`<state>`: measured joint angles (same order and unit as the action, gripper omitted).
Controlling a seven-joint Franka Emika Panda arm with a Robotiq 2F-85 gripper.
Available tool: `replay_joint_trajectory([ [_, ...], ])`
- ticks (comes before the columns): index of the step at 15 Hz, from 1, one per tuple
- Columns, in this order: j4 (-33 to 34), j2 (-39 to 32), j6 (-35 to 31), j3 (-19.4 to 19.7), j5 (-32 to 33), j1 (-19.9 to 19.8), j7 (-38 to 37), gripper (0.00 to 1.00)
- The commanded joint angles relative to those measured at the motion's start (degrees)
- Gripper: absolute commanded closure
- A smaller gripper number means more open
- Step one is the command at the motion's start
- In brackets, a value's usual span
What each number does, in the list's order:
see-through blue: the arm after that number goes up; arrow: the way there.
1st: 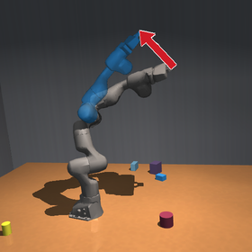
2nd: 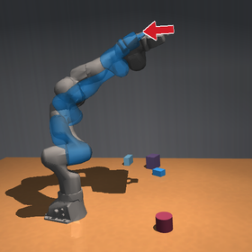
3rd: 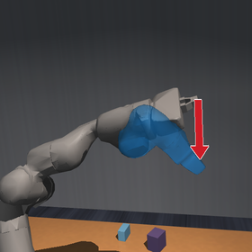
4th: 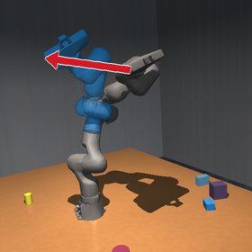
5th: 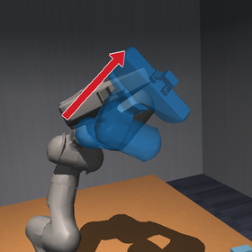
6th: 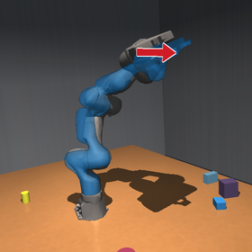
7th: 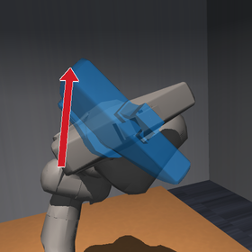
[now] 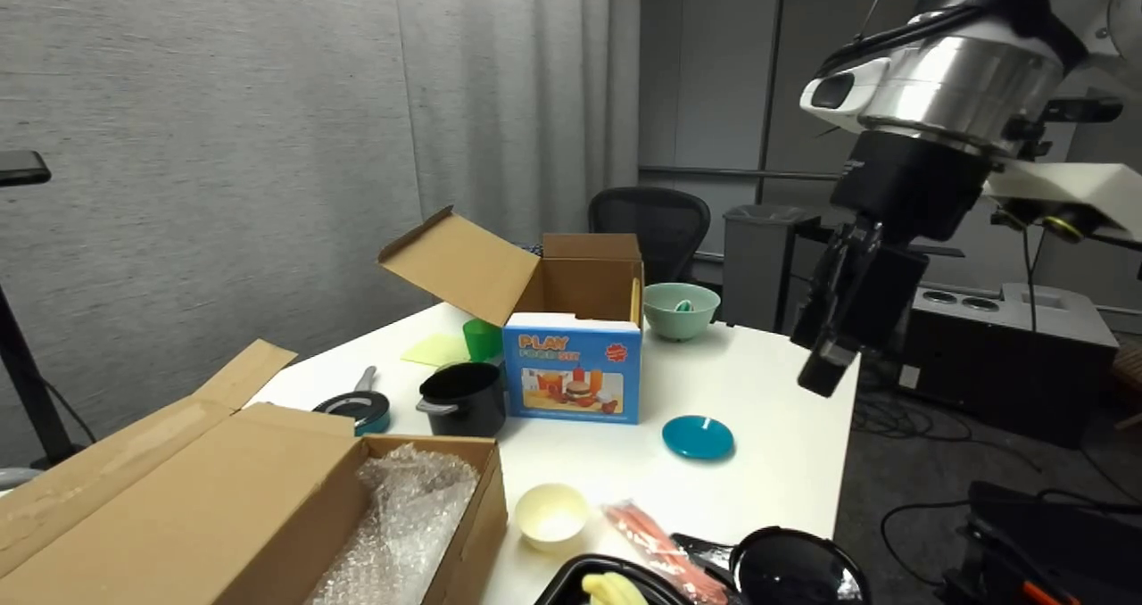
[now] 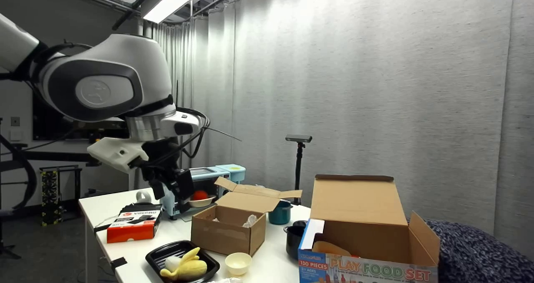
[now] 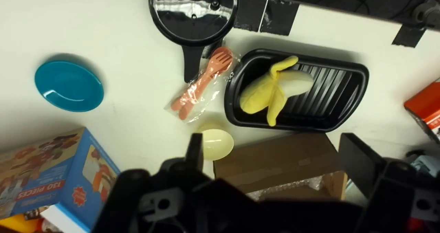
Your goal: Pick up the box and slightly move it to the right.
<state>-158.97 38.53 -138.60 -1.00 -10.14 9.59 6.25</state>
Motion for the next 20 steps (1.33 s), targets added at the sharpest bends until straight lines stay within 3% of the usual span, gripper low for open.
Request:
replay_joint_trajectory([
  [1,0.37,6.90,4.59,4.08,5.39,-6.97,0.78,0.00],
  [4,2.85,9.07,8.62,9.80,8.93,-13.55,3.04,0.00],
  [7,8.41,8.76,17.53,16.77,12.20,-18.83,8.90,0.00],
  [8,5.30,7.73,11.77,13.56,10.26,-16.74,5.59,0.00],
  [11,8.18,7.91,16.17,17.15,11.13,-19.06,8.92,0.00],
  [20,8.19,7.88,16.27,16.76,11.19,-18.98,8.88,0.00],
])
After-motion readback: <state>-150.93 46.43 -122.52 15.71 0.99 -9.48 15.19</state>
